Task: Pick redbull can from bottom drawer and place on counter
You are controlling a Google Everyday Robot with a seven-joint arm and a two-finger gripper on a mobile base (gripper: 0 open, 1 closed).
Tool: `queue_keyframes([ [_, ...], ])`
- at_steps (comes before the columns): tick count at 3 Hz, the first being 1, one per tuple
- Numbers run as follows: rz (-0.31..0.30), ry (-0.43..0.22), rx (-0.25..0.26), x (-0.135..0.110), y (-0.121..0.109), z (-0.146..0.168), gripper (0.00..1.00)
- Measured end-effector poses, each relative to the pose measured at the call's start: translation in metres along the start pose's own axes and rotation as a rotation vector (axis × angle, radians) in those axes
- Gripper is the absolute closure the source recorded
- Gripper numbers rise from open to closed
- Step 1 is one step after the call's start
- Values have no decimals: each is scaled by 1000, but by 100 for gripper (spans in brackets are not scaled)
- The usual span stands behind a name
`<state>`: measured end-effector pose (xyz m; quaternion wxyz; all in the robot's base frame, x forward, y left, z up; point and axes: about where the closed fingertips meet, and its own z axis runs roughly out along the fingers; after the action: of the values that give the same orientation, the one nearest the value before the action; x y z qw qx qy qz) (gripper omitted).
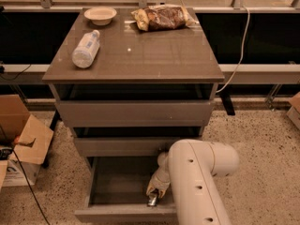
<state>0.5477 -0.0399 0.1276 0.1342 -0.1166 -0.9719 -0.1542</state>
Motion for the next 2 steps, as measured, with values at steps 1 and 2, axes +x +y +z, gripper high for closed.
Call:
queue_keyframes([
  [1,-12,-42,5,2,4,-21,89],
  [2,-53,-74,-27,17,9,-53,100],
])
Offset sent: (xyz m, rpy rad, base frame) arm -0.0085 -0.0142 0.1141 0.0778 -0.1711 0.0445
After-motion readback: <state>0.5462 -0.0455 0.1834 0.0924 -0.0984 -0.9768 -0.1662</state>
